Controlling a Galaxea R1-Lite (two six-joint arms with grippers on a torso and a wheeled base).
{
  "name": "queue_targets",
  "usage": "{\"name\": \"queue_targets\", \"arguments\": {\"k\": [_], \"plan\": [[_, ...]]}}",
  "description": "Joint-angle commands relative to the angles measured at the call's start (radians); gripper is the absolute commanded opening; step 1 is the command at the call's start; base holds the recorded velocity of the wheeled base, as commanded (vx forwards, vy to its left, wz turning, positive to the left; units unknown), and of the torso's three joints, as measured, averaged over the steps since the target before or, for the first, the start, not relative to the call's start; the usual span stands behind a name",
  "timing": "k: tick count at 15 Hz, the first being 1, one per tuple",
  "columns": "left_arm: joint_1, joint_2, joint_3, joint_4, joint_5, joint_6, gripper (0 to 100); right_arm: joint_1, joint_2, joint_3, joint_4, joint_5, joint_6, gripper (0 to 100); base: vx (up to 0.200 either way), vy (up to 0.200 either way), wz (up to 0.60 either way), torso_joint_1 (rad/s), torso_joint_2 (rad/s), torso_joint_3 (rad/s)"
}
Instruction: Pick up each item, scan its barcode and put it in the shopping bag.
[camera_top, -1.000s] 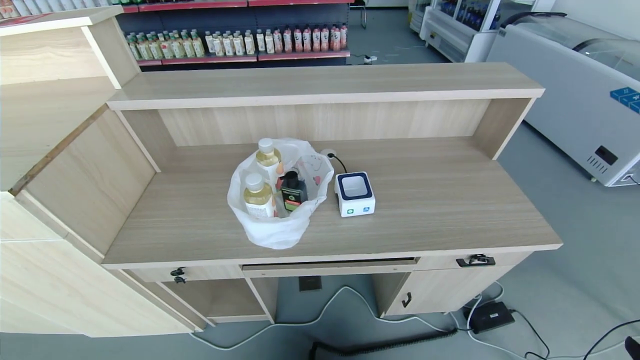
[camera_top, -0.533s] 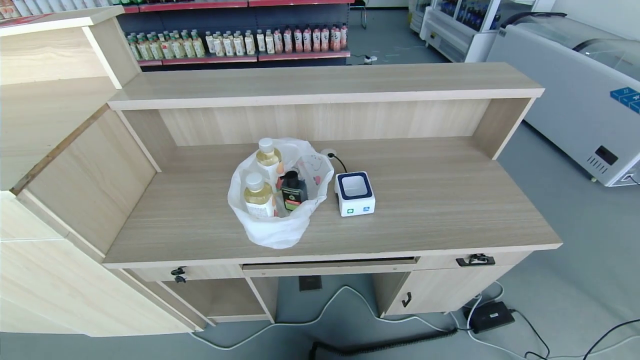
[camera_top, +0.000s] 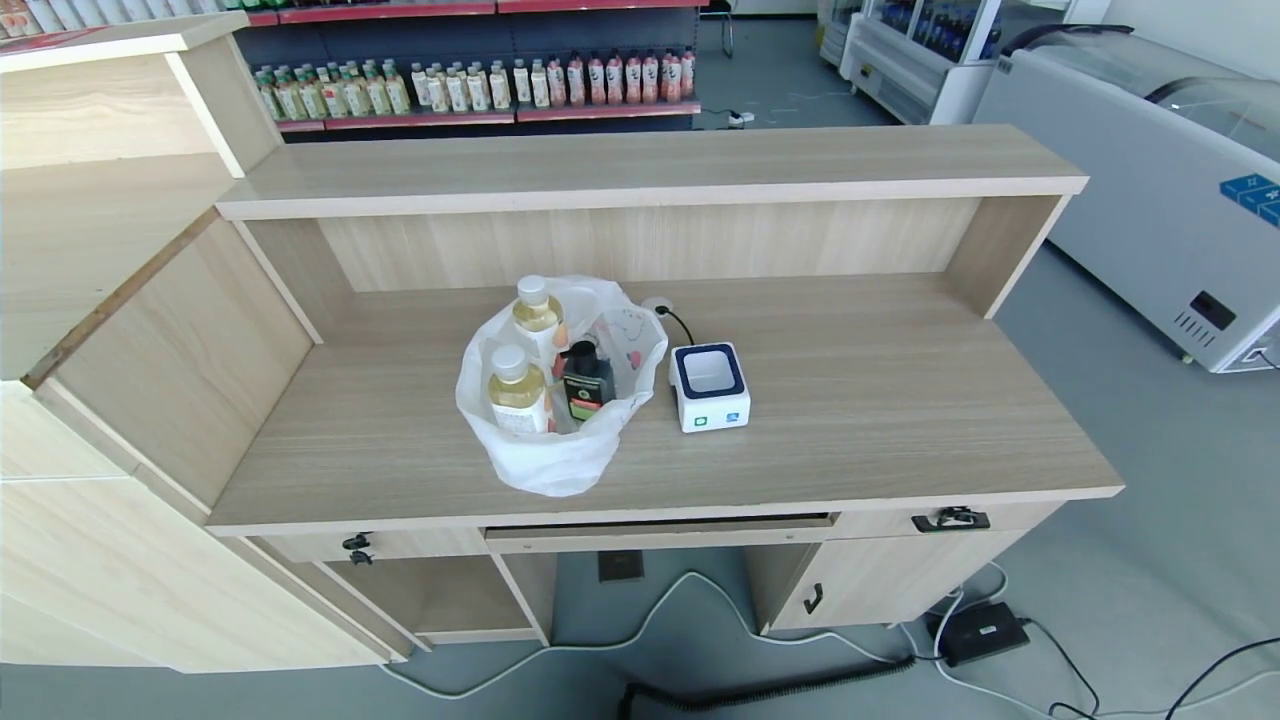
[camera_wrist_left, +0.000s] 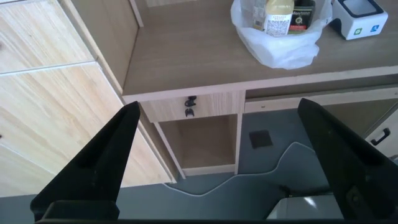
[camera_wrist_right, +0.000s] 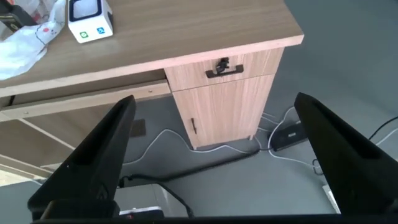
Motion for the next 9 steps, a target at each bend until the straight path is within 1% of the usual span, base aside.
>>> {"name": "queue_targets", "arguments": {"k": [1, 9], "plan": [[0.000, 0.000, 0.000, 0.000, 0.000, 0.000, 100, -0.001, 0.000, 0.000, 0.003, -0.001, 0.009, 100, 0.000, 0.000, 0.00, 0.000, 0.00, 0.000], [0.000, 0.000, 0.000, 0.000, 0.000, 0.000, 100, -0.001, 0.000, 0.001, 0.003, 0.001, 0.006, 100, 0.000, 0.000, 0.00, 0.000, 0.00, 0.000]]}}
